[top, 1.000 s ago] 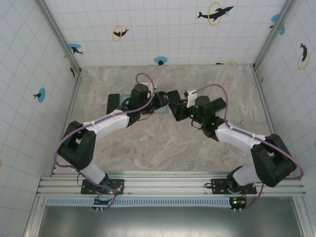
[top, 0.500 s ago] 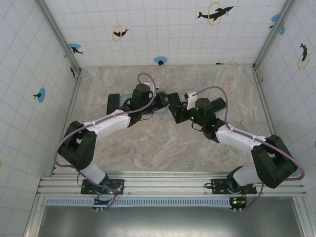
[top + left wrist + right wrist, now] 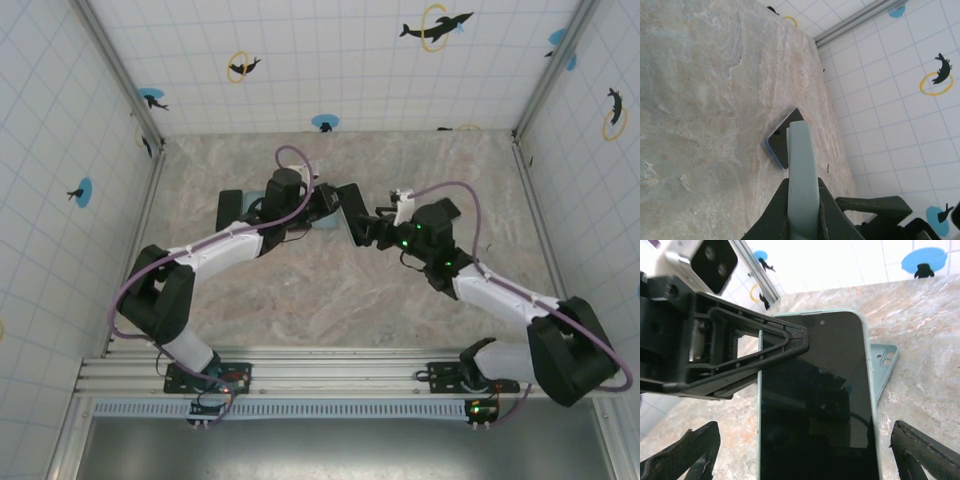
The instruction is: Take the phone out of the phone case
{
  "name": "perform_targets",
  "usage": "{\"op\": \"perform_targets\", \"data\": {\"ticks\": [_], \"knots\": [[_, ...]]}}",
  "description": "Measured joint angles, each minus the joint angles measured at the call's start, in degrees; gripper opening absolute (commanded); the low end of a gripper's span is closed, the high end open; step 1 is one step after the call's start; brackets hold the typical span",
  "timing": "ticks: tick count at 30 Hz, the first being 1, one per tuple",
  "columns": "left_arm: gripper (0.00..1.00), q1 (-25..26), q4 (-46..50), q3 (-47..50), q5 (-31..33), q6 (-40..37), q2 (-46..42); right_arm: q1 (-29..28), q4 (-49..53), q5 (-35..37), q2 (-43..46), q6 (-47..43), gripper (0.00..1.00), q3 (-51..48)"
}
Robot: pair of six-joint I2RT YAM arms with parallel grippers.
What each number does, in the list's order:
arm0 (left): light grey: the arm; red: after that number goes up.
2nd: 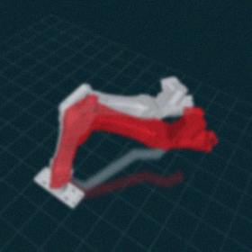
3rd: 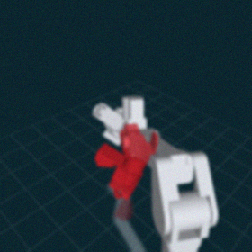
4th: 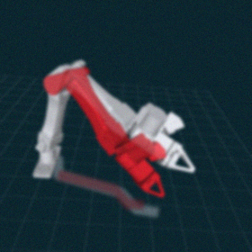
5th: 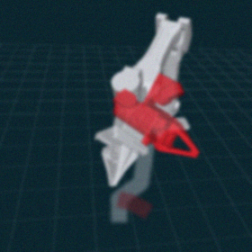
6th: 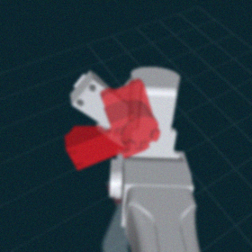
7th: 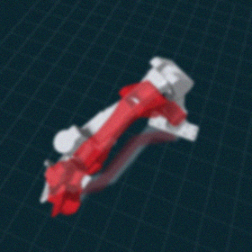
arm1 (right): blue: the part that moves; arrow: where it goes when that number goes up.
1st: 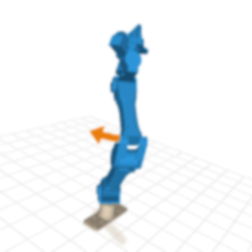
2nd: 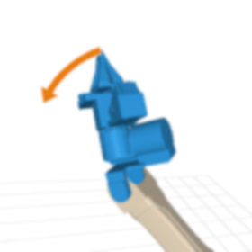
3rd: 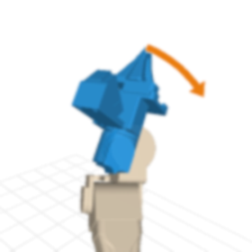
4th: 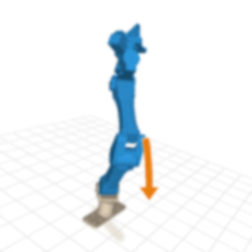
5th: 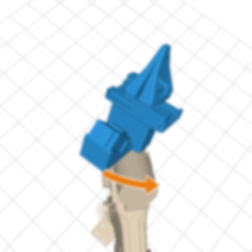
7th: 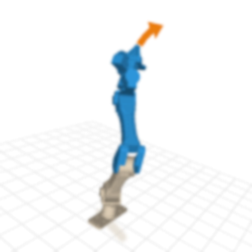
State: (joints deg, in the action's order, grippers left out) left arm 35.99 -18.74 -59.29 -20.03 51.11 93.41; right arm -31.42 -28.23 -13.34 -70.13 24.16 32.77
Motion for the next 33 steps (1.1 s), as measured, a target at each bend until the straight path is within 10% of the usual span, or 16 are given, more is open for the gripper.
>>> {"op": "perform_targets", "data": {"ticks": [11,33], "knots": [[0.02,-2.7,-8.3,1.5,-2.0,5.7,-0.7,6.4,-10.6,-5.8,8.7,18.7,0.78,-13.9],[0.02,-0.3,-22.3,3.1,-3.5,16.0,-0.7,-1.2,-43.2,-5.5,-1.8,45.3,0.35,-18.8]]}}
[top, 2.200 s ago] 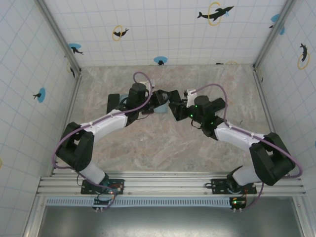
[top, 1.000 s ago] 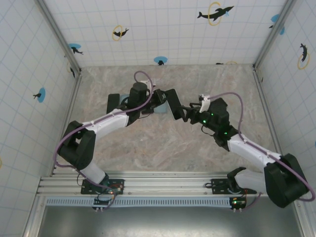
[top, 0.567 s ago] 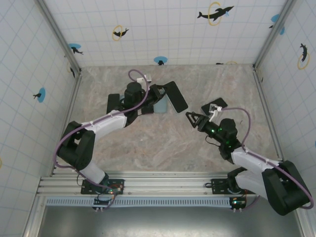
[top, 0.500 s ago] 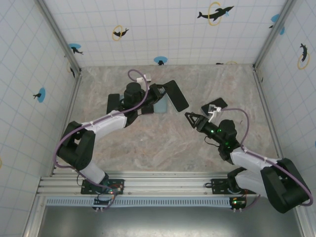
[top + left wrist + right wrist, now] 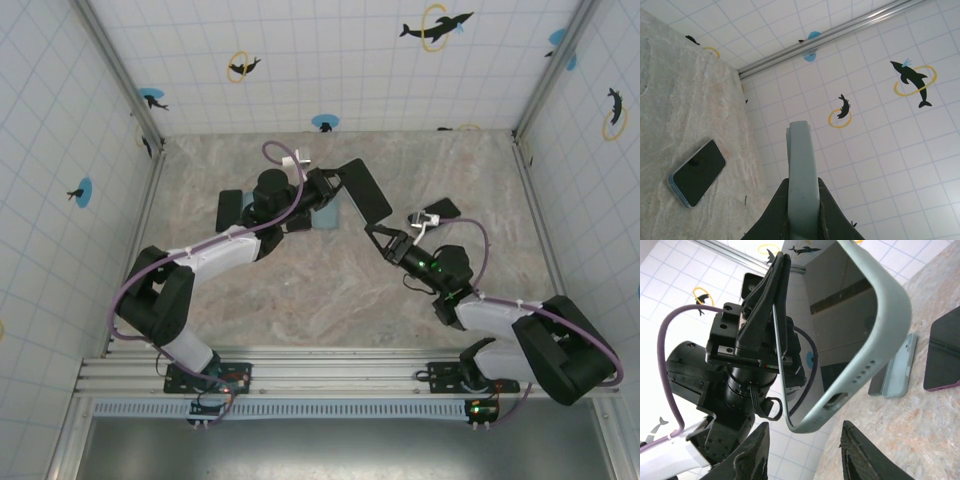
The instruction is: Take the phone out of the phone case
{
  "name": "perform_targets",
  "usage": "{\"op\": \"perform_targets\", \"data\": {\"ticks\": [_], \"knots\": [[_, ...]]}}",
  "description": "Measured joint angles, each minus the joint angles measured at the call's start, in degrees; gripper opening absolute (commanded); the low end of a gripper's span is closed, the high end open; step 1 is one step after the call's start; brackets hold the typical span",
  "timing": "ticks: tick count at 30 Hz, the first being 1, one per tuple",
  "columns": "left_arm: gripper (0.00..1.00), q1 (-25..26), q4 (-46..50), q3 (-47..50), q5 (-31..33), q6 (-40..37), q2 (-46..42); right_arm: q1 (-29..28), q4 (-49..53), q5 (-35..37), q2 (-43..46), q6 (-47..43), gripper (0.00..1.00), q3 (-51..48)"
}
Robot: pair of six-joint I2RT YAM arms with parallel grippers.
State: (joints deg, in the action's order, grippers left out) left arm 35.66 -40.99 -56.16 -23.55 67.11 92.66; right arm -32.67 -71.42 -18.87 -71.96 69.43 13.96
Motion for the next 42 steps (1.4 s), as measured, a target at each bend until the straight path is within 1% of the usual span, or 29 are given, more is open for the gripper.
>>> {"op": "perform_targets", "data": {"ticks": [9,17,21,26,33,42], "knots": [[0.03,0.0,0.0,0.0,0.0,0.5,-0.4,0.0,-4.7,0.9,-3.4,3.0,0.22,1.1],[0.03,0.0,-0.3,0.0,0.3,0.7,-1.2,-0.4,-7.9,0.8,-4.7,4.4,0.19,1.5],[0.03,-0.1,-0.7,0.0,0.5,1.4,-1.3,-0.5,-7.8,0.7,-4.4,3.7,0.13,2.0],[0.02,-0.1,-2.0,0.0,0.5,3.0,-1.3,-0.7,-4.4,0.8,-2.2,0.0,0.10,2.7],[0.02,-0.4,-6.2,1.4,0.3,6.5,-1.2,-0.9,3.2,0.8,2.1,-7.0,0.06,4.5],[0.02,-0.9,-10.8,3.1,0.0,11.1,-1.1,-1.0,8.7,0.3,4.4,-14.3,0.04,6.4]]}}
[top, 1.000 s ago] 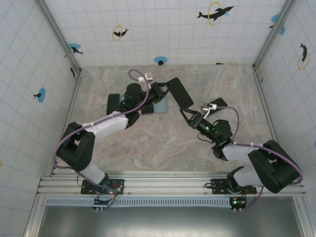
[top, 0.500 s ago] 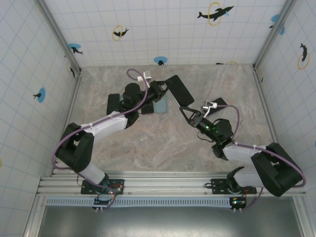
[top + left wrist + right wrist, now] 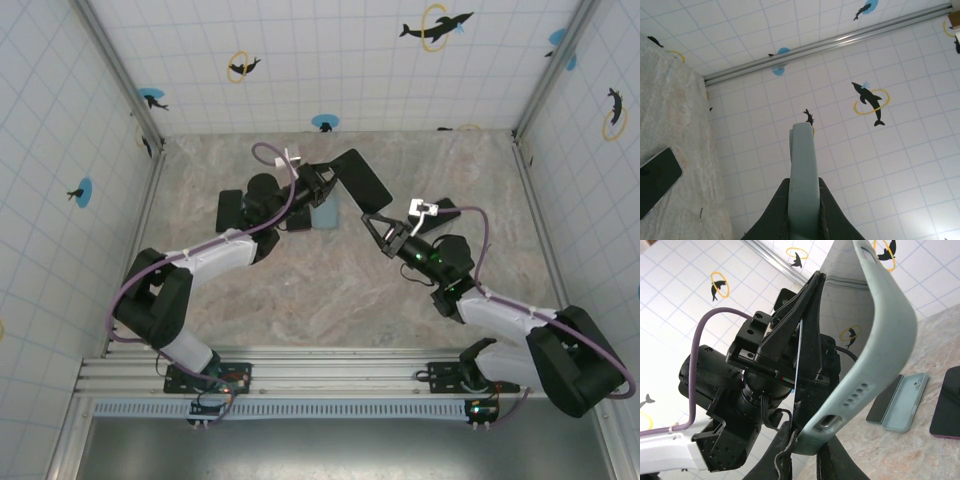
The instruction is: Take the phone out of the phone case
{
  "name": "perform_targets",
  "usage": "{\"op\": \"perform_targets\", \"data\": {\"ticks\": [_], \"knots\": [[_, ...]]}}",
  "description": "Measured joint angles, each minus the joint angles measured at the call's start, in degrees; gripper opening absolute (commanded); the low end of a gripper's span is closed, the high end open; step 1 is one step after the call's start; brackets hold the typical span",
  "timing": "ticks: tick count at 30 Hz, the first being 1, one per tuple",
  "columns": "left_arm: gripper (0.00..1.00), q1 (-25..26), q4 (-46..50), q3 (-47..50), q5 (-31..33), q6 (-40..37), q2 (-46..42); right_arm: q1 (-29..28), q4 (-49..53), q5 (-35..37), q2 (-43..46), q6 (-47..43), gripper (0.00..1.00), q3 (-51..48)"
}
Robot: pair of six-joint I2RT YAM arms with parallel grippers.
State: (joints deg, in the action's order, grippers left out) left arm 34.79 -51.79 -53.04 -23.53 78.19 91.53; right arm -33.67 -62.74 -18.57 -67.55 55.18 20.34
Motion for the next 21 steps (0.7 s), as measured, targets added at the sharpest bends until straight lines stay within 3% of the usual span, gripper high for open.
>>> {"op": "perform_targets", "data": {"ticks": [16,21], "knots": [[0.01,-0.4,-5.5,2.0,0.7,6.7,0.0,-1.0,18.5,1.6,3.5,-18.4,0.03,5.5],[0.01,-0.3,-5.7,2.0,0.7,6.9,0.0,-0.3,19.6,0.8,4.5,-18.8,0.05,5.7]]}}
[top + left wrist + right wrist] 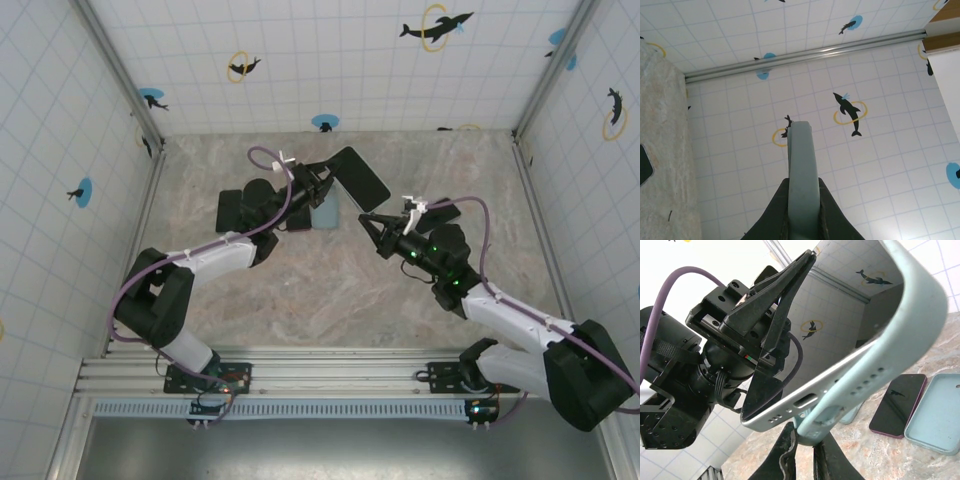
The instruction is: Take the phone out of the phone case
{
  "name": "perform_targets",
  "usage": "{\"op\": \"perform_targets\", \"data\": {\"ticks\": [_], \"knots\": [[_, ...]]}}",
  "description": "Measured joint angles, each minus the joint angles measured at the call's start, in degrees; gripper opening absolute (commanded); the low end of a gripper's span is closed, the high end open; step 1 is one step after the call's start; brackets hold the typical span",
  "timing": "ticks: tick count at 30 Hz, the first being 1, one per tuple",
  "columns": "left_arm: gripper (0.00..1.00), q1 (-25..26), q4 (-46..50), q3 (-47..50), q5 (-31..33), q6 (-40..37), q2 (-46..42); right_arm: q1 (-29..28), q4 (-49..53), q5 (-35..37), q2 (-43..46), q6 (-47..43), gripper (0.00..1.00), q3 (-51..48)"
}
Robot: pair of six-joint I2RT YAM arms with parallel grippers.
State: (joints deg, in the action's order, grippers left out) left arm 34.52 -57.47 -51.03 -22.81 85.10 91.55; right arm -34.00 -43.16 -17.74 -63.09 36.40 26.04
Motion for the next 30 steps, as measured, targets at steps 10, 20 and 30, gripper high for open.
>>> {"op": "perform_targets", "data": {"ticks": [10,20,30], "knots": [[0.01,0.7,12.4,-2.2,-0.8,-10.4,-2.9,6.2,-2.0,-7.3,0.0,8.1,0.46,-2.6],[0.00,-1.3,28.3,-8.2,-8.3,-26.2,-6.3,12.5,-1.6,-11.8,2.9,8.0,0.55,-2.6],[0.00,-5.8,40.2,-9.5,-17.2,-45.0,-9.2,13.1,8.2,-22.3,2.0,-8.0,0.61,5.3]]}}
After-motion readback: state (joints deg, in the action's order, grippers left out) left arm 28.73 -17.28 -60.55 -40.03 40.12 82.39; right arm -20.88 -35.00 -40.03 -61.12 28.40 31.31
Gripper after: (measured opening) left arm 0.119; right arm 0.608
